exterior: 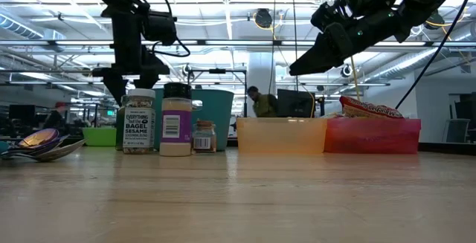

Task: Pick & Place Food Item
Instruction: Put the black and orange seasoning bottle into the green bin

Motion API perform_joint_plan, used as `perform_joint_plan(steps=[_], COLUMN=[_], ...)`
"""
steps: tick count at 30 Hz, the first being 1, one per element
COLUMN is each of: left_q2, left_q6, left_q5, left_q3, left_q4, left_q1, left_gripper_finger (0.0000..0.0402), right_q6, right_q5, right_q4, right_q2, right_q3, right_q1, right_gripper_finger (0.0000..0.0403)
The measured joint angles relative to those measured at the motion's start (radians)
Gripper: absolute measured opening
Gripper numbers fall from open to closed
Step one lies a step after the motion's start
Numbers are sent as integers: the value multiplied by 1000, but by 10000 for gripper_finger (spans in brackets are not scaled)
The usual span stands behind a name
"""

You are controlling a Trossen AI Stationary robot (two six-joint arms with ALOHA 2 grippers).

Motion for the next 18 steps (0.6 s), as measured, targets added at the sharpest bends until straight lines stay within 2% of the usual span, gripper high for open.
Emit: perform_joint_plan(steps=[12,15,18], left_q2=[0,0,0], left_q6=[-12,-15,-26], left_q5=[-1,-8,-8], left_q3=[0,0,0], left_q4=[0,0,0], left_q1=[0,0,0], left_gripper_finger=[294,274,236], right_q6=[-2,-2,-2], right_q5=[0,0,0], right_q4=[0,0,0], right_q2=[0,0,0], right_q3=[0,0,0], right_q1=[0,0,0], right_gripper_finger=[318,318,318])
